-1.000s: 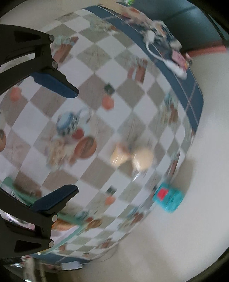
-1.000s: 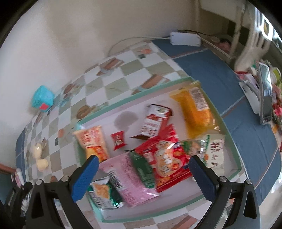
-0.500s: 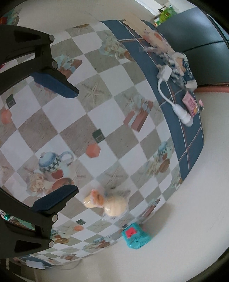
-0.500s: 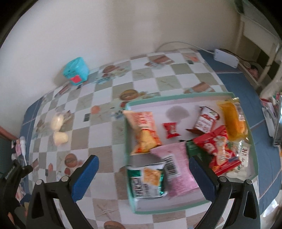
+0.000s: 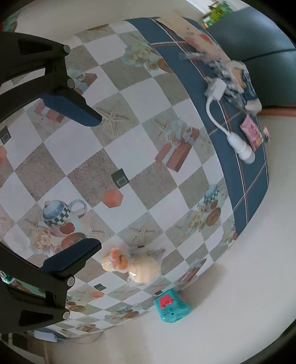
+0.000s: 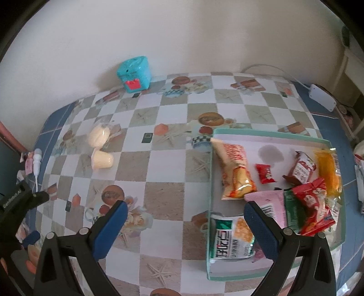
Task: Organize snacks
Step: 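Withdraw both grippers from the tray toward the bun and pudding cup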
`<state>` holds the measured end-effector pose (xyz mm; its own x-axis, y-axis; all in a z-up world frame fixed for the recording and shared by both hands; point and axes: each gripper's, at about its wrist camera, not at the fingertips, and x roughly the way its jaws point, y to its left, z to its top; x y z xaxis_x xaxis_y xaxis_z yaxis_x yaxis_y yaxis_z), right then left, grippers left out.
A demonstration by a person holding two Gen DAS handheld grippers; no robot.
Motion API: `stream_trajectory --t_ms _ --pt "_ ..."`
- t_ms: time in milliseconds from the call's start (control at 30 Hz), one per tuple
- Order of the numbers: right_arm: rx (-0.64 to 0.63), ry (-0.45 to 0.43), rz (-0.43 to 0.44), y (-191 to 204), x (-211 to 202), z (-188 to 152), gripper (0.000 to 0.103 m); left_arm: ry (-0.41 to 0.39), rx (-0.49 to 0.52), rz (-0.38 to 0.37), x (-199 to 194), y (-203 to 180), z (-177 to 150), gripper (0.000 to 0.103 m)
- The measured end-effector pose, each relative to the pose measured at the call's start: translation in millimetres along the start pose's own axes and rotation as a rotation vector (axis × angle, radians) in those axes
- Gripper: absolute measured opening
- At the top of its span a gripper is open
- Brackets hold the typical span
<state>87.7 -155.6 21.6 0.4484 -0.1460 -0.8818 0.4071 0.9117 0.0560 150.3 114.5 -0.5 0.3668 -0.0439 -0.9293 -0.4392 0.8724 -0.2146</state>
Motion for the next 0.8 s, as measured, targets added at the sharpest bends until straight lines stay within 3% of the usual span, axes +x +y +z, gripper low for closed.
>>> stream_trajectory --t_ms 467,800 --pt "-0.082 -0.009 -0.012 33.1 27.1 11.2 0.103 0.015 0.095 -0.041 15.1 -25.8 15.5 0.099" --pt "-0.093 -0.058 0.06 47.9 44.0 34.7 0.103 0.003 0.172 -0.049 41.8 -44.2 31.0 0.099"
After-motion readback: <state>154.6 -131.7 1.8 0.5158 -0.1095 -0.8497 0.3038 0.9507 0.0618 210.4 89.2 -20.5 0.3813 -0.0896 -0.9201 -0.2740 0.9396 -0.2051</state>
